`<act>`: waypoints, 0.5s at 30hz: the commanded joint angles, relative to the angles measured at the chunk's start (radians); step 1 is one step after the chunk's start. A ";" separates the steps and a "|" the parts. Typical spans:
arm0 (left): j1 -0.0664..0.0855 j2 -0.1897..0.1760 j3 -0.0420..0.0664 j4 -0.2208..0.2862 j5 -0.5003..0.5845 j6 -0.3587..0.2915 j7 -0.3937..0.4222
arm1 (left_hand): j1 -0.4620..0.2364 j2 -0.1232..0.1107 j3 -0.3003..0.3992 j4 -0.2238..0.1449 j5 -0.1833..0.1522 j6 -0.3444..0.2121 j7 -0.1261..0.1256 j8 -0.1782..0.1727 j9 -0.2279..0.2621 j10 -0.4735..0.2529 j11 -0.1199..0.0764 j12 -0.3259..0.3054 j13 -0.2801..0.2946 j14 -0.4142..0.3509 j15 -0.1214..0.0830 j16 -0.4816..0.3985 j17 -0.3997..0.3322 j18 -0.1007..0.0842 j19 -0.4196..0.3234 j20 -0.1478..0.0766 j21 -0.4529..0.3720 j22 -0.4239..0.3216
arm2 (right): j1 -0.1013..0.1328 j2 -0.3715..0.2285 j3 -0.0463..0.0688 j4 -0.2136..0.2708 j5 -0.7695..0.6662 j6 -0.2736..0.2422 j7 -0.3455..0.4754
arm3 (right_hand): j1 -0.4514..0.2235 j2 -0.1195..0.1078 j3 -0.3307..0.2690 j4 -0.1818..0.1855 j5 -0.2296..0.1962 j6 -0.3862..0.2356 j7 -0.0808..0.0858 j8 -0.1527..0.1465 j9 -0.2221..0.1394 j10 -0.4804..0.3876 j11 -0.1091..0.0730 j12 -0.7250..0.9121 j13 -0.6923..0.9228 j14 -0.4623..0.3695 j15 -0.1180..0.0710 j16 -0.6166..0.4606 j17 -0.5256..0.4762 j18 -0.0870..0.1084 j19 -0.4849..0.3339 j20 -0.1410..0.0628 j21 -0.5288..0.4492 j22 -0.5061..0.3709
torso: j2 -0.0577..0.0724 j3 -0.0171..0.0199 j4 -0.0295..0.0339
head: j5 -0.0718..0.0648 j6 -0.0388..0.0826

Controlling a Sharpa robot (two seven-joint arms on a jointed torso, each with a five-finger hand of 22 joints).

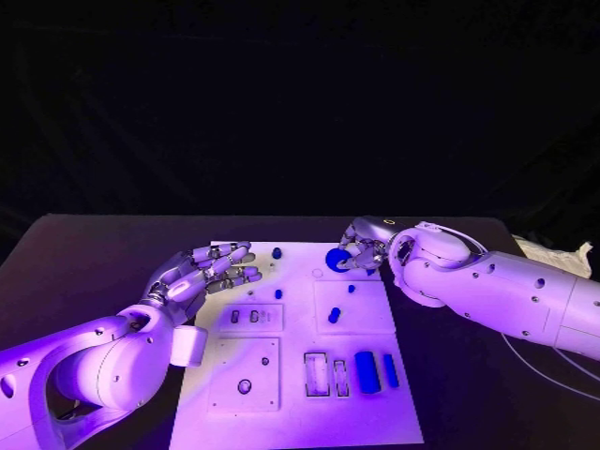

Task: Assemble the parts on the task board

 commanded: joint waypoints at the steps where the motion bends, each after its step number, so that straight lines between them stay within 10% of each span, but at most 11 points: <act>1: 0.001 0.001 0.001 0.002 0.002 0.018 0.002 | 0.000 0.008 0.000 -0.008 -0.005 -0.006 0.017 -0.005 -0.001 -0.008 -0.002 -0.004 -0.001 0.009 -0.001 -0.005 0.001 0.013 0.008 -0.001 0.006 -0.001 | -0.004 0.004 -0.003 -0.007 -0.015 0.049 -0.002 | -0.002 0.013 -0.002 -0.003 0.003 0.011 0.001 0.005 0.002 0.008 0.000 0.007 0.048 0.067 0.005 0.008 0.045 -0.014 0.007 0.003 0.008 0.002 | 0.000 0.0004 -0.0002 | -0.002 -0.001; 8: 0.001 0.001 0.001 0.002 0.002 0.018 0.002 | 0.000 0.009 0.000 -0.008 -0.004 -0.006 0.017 -0.006 -0.001 -0.008 -0.002 -0.004 -0.001 0.009 -0.001 -0.006 0.001 0.013 0.008 -0.001 0.006 -0.002 | -0.004 0.007 -0.004 -0.006 -0.052 0.029 -0.009 | 0.052 0.054 0.039 -0.035 -0.059 0.060 -0.014 0.025 0.010 0.018 -0.013 0.029 0.072 0.067 -0.006 0.012 0.054 -0.016 0.010 -0.003 0.015 0.015 | 0.000 0.0000 0.0014 | -0.001 -0.003; 15: 0.001 0.000 0.001 0.002 0.002 0.019 0.001 | 0.000 0.009 0.000 -0.008 -0.004 -0.006 0.017 -0.006 -0.001 -0.008 -0.002 -0.004 -0.001 0.009 -0.001 -0.006 0.001 0.013 0.008 -0.001 0.006 -0.002 | -0.007 0.009 -0.004 0.028 -0.131 -0.101 0.001 | 0.101 0.081 0.101 -0.084 -0.093 0.126 -0.039 0.055 0.027 0.031 -0.034 0.049 0.095 0.068 -0.023 0.015 0.059 -0.018 0.015 -0.017 0.023 0.031 | 0.000 0.0001 0.0016 | -0.002 -0.005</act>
